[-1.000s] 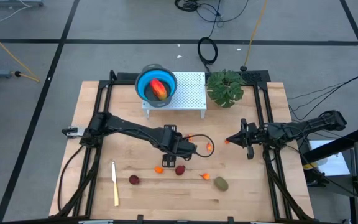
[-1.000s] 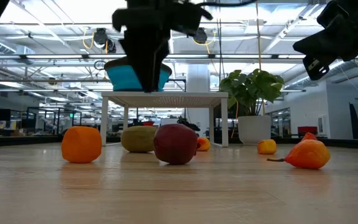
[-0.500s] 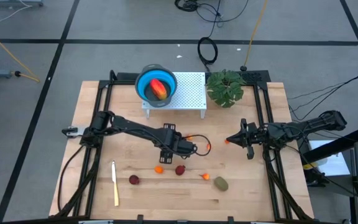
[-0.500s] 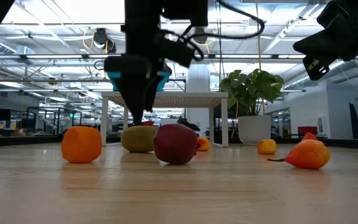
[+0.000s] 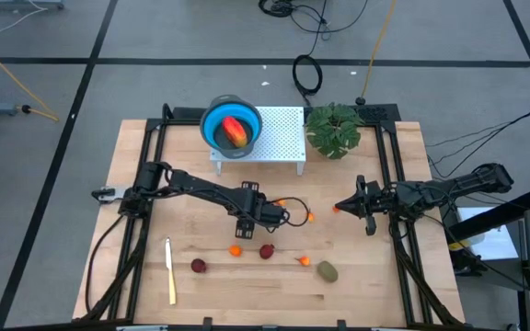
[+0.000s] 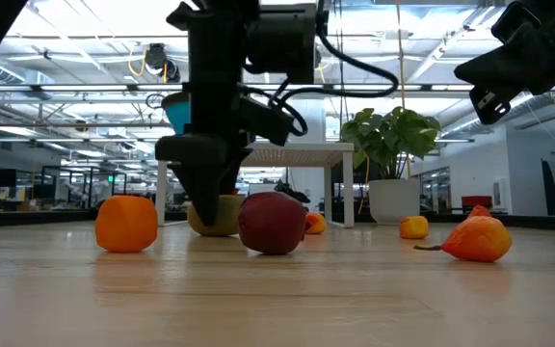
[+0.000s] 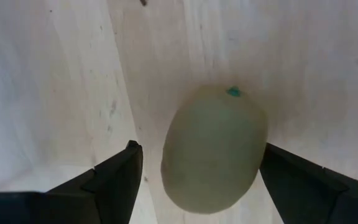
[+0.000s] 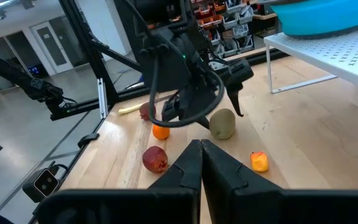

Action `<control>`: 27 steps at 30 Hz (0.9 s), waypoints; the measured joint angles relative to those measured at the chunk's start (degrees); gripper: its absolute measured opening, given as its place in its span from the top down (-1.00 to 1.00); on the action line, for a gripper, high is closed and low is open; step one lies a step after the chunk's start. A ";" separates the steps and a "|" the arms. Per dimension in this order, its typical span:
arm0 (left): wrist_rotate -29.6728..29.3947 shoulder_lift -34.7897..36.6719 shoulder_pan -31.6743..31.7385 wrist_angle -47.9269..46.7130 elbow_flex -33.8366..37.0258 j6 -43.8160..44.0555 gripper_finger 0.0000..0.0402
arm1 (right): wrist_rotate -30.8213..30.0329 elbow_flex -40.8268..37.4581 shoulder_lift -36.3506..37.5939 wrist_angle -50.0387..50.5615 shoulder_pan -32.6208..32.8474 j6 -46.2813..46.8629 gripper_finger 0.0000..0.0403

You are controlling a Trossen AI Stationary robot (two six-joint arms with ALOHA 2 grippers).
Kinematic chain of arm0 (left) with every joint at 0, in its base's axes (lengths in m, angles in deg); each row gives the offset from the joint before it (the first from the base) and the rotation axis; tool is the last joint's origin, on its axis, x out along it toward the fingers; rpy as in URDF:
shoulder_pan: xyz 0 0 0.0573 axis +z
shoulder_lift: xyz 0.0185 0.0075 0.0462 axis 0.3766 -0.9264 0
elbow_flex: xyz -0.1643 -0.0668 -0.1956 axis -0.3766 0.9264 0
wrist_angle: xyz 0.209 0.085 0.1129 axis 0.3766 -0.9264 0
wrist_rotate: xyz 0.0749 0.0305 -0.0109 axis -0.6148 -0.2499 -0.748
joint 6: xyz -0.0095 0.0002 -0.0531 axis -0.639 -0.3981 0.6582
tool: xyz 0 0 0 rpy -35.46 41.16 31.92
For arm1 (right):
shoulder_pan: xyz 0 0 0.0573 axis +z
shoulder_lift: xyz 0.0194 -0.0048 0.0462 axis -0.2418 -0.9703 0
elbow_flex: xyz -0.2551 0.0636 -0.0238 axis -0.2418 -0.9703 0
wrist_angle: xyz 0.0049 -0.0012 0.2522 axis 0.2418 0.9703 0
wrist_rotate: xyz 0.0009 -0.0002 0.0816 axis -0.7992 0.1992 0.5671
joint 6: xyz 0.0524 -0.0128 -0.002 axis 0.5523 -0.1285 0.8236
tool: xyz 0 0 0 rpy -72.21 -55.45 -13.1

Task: Pick & Place Fruit
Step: Put the kiwi in the blue strainer bowl on the shelf

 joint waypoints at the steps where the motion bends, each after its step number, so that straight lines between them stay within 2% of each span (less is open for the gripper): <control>1: 0.49 0.00 0.14 0.31 0.26 -0.21 -0.52 | -0.05 0.00 0.00 0.00 0.00 0.00 1.00; 8: 1.26 0.00 0.45 1.12 0.68 -1.07 -0.47 | -0.15 0.00 0.00 -0.02 0.00 0.30 1.00; 19: 3.22 0.09 0.21 2.45 0.68 0.20 -0.02 | -0.18 0.00 0.00 -0.02 0.00 0.67 1.00; 27: 5.19 1.71 -0.69 0.86 0.37 1.57 0.00 | -0.07 0.02 -0.02 -0.04 0.00 1.49 1.00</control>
